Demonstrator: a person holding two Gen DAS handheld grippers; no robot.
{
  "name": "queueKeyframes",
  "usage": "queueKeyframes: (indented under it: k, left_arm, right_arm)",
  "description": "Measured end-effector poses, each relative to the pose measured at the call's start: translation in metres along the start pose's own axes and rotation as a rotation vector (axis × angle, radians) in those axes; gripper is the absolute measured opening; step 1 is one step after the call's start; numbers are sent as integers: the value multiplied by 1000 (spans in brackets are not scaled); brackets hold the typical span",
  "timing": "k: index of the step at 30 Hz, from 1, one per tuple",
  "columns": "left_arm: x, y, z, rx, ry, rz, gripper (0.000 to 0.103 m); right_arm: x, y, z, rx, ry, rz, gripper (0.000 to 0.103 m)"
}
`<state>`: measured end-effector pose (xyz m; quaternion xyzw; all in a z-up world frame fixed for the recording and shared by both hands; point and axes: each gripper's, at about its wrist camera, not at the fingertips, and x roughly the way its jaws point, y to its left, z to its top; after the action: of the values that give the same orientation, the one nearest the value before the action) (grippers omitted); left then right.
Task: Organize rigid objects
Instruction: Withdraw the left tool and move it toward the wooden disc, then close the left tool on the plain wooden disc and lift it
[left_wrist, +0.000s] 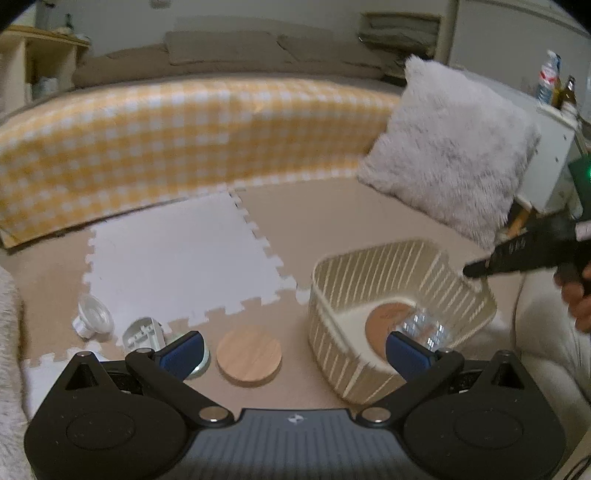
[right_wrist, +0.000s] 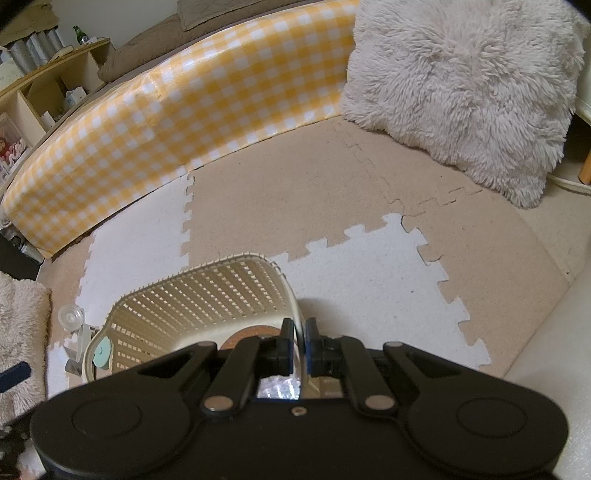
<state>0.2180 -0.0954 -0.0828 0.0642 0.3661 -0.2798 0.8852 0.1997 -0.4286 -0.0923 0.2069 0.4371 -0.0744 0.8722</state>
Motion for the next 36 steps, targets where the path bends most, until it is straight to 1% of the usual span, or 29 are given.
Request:
queueKeyframes:
  k: [2,6,11,13,19,24,28,31,36]
  left_arm:
    - [8,6,-6,9,26,-46,103]
    - [28,14,-21,24,113,-125,103]
    - [54,22,-37,29,195,-142,103]
    - [63,25,-39,31,211,-141,103]
    - [83,38,-41,25,202,-111,103]
    - [98,45,-41,13,206,-104,102]
    - [105,48,-35,21,177,-97,102]
    - [110,52,-30,11,152,-92,97]
    - [117,52,-24,36,119,-48,90]
  right_arm:
    - [0,0,0,-1,0,0,6]
    - [0,0,0,-4,-1,-3,6]
    - [0,2,-1,-10,-2,-8,6]
    - [0,3,-1,-13,-2,-11,6]
    - [-1,5,-2,-20,-3,-17,6]
    - [-1,7,-2,-31,-4,-25,6]
    - [-1,8,-2,-37,-4,-28,6]
    - [-1,8,-2,-41,-5,-31,6]
    - [-1,9,-2,-50,-7,-38,6]
